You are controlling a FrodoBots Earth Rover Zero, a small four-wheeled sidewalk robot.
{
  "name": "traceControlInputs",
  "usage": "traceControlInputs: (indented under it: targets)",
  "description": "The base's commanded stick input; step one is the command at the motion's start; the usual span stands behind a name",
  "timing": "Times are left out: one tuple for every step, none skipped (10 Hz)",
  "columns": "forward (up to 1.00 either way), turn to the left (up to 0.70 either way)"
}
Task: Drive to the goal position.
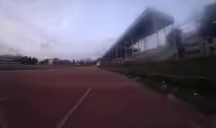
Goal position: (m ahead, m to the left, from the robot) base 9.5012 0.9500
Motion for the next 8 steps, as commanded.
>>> traceControlInputs:
  targets:
    - [0.7,0.0]
    - [0.7,0.0]
    - [0.7,0.0]
    - [0.7,0.0]
    - [0.7,0.0]
    - [0.7,0.0]
    - [0.7,0.0]
    - [0.7,0.0]
